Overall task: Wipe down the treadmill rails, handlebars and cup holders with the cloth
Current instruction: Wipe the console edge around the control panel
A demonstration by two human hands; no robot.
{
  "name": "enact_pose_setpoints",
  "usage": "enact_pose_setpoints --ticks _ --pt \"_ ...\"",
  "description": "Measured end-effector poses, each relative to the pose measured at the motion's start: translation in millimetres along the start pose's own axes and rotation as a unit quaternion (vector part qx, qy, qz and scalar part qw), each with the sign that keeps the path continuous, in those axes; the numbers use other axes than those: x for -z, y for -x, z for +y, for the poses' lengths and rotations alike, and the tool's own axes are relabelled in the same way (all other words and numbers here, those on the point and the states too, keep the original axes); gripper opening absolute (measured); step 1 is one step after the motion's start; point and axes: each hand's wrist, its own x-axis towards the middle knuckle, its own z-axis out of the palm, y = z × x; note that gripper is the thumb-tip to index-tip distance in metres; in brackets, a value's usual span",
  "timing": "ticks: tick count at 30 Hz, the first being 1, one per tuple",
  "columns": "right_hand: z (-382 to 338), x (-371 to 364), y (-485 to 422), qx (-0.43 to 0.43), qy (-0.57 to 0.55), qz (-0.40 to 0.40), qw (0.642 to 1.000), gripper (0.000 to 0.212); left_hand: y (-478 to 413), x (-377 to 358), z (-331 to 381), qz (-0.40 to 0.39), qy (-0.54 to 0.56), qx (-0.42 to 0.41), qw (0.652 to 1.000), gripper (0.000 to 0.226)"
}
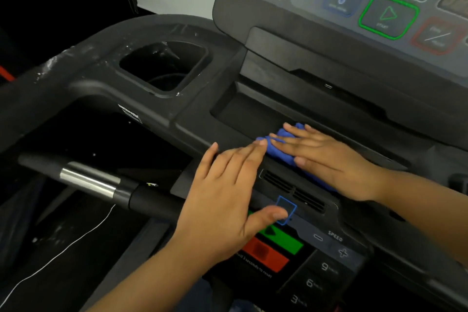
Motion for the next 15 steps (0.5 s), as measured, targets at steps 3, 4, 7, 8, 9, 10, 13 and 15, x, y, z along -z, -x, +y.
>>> enact_pose_setpoints --ticks 3,4,7,8,9,10,13,15 --pt "-21 -6 -100 -0.005 0.088 0.032 0.996 0.05 -1 -1 0 -0.009 0.009 0.009 1.0 0.1" --pt "-19 -5 -120 0.002 0.106 0.031 0.994 0.051 -1 -1 -1 -0.014 0.014 0.01 1.0 0.102" --pt "-16 -12 -163 0.038 0.218 0.022 0.975 0.051 -3 -1 -2 -0.017 0.019 0.009 1.0 0.102" --pt "-19 -10 -181 0.038 0.223 0.025 0.974 0.05 -3 -1 -2 -0.018 0.018 0.009 1.0 0.101" --pt "-22 -11 -196 0.041 0.231 0.034 0.971 0.049 -3 -1 -2 -0.019 0.017 0.009 1.0 0.099" --pt "-23 -11 -205 0.035 0.23 0.04 0.972 0.049 -3 -1 -3 -0.019 0.019 0.009 1.0 0.098" --pt "-21 -13 -214 -0.017 0.195 0.103 0.975 0.047 -2 0 -4 -0.02 0.022 0.008 1.0 0.096" --pt "-20 -15 -216 -0.063 0.18 0.153 0.97 0.046 -1 1 -4 -0.015 0.014 0.007 1.0 0.094"
